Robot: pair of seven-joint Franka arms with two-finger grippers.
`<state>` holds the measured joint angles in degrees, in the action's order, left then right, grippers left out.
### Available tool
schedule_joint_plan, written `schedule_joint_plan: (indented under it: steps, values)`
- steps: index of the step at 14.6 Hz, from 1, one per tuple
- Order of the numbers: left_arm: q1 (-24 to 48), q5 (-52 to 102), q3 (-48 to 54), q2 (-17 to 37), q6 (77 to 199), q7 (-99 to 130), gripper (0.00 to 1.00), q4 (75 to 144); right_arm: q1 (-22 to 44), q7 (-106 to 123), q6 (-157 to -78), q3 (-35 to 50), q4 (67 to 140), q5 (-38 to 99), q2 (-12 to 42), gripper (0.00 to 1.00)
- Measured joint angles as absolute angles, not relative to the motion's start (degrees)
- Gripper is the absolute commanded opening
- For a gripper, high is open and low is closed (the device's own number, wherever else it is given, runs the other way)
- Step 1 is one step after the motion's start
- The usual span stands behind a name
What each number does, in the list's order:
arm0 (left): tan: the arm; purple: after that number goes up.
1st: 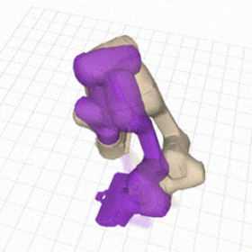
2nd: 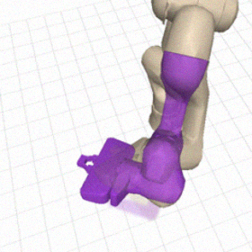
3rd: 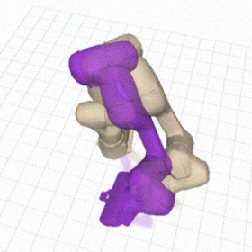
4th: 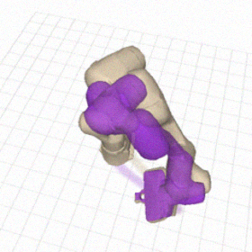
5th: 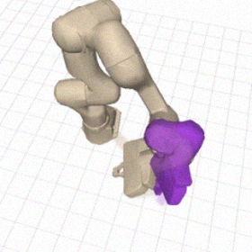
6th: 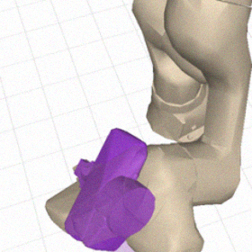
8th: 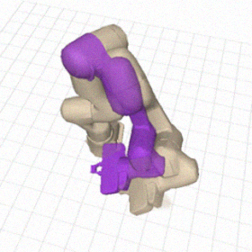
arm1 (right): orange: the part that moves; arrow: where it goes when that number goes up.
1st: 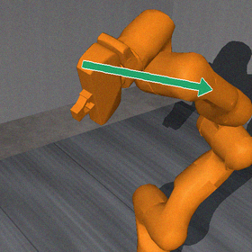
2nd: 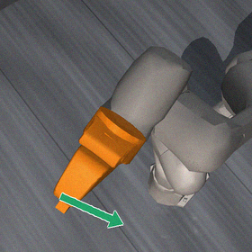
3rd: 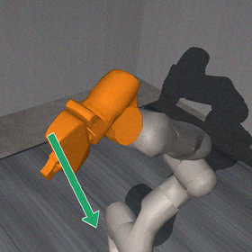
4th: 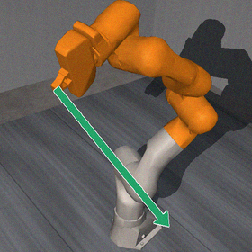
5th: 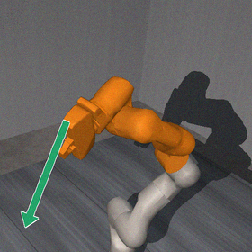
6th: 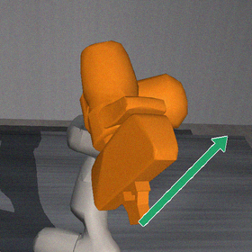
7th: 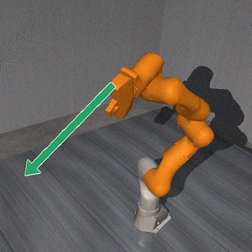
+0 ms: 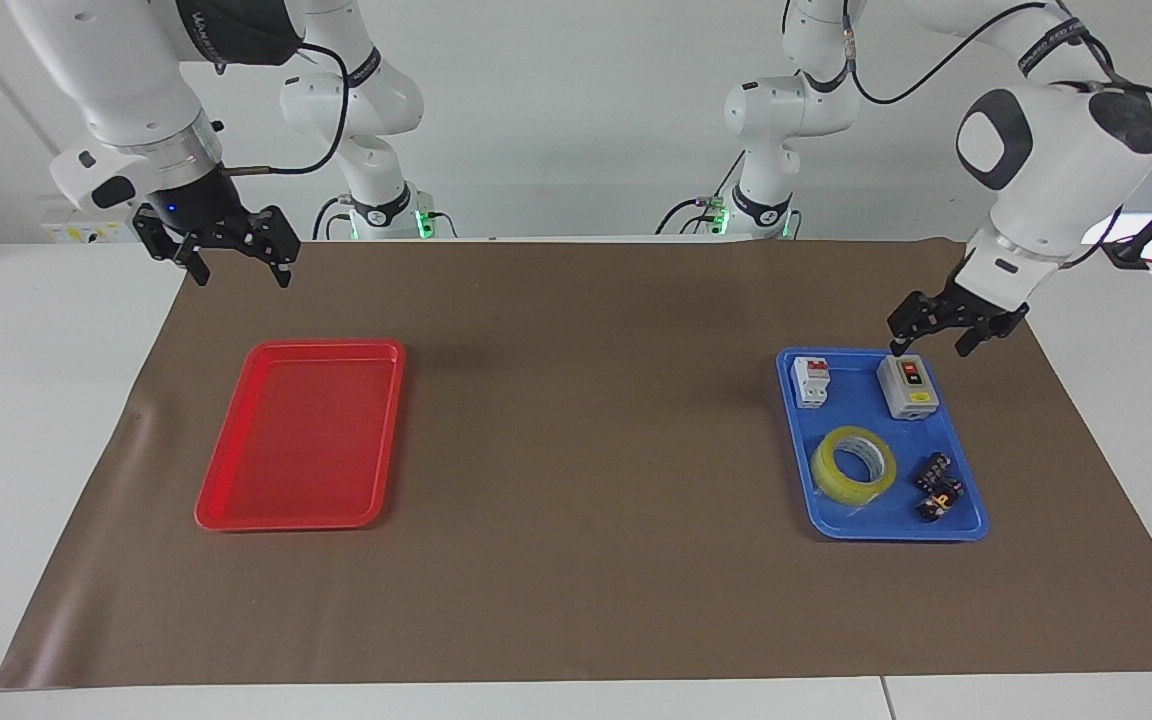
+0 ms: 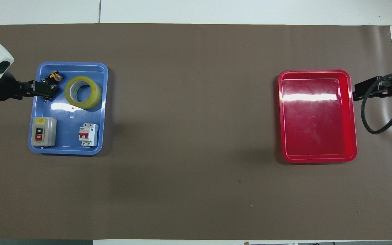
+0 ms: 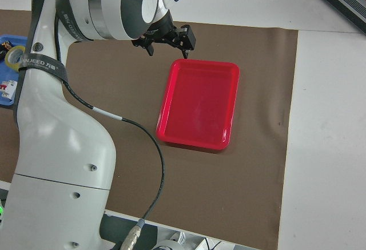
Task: Place and move tape with both arms
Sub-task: 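Reach the left gripper down into the blue tray onto the yellow tape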
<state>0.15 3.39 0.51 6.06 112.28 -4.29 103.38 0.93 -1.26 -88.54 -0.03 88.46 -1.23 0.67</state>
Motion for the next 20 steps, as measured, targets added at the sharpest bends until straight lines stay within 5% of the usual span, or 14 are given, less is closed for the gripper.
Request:
schedule_joint_plan:
  steps: [5,14,15,17,19,20]
  values:
    - [0.4,3.4,0.5,14.8,126.4,-4.3,1.0,105.2,0.9,-0.6,-88.5,0.0,88.5,-1.2,0.7,1.0]
    - [0.4,3.4,0.5,20.7,134.2,-4.3,0.9,107.0,0.9,-0.6,-88.5,0.0,88.5,-1.2,0.7,1.0]
    - [0.4,3.4,0.5,20.9,134.3,-4.3,0.76,107.3,0.9,-0.6,-88.5,0.0,88.5,-1.2,0.7,1.0]
    - [0.4,3.4,0.5,21.0,134.5,-4.3,0.23,107.9,0.9,-0.6,-88.5,0.0,88.6,-1.2,0.7,1.0]
    - [0.4,3.4,0.5,21.0,134.5,-4.3,0.02,108.0,0.9,-0.8,-88.5,0.0,88.7,-1.2,0.7,1.0]
    - [0.4,3.4,0.5,21.0,134.5,-4.3,0.0,108.0,0.9,-1.0,-88.5,0.0,88.7,-1.2,0.7,1.0]
